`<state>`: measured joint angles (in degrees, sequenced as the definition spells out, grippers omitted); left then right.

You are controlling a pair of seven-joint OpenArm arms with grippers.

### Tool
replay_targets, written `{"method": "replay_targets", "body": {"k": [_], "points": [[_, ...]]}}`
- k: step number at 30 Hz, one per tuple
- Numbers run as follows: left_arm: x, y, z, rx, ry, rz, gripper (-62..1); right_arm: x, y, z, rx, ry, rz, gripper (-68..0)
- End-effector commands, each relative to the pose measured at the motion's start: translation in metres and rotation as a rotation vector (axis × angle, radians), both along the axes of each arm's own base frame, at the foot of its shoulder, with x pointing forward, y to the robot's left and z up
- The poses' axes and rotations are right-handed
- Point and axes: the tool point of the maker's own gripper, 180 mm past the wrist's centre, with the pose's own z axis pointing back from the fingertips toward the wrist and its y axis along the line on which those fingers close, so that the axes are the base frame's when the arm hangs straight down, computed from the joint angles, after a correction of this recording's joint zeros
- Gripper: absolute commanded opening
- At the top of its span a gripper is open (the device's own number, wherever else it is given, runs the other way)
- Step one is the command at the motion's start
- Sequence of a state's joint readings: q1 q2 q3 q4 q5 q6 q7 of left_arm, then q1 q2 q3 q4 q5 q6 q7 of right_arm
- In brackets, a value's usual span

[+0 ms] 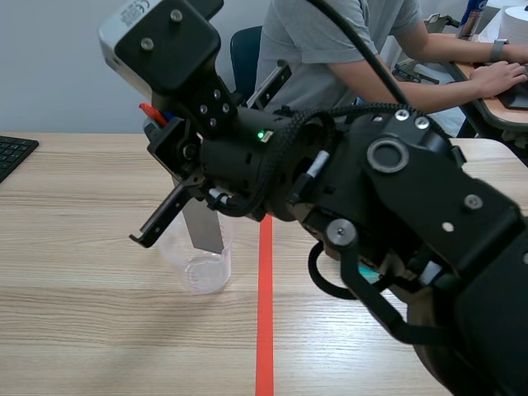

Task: Do the redox reaction experiment.
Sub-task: 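Lift the metal plate out of the left beaker, then move the plate over the blue solution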

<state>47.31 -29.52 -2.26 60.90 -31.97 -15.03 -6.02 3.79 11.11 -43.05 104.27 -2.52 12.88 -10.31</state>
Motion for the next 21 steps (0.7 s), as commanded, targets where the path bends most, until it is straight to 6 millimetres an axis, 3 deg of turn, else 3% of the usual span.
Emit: {"method": "replay_targets", "body": {"k": [1, 11, 21], "points": [[0.003, -0.005, 0.003, -0.012, -0.016, -0.004, -57.7, 0.002, -0.002, 0.020, 0.027, -0.037, 0.004, -66.2], [0.003, -0.005, 0.003, -0.012, -0.016, -0.004, -57.7, -0.005, -0.016, 0.050, 0.050, 0.012, 0.034, -66.2], [0.003, -0.005, 0.003, -0.013, -0.017, -0.003, -57.7, 0.005, -0.059, 0.068, 0.045, 0.004, -0.003, -66.2]]}}
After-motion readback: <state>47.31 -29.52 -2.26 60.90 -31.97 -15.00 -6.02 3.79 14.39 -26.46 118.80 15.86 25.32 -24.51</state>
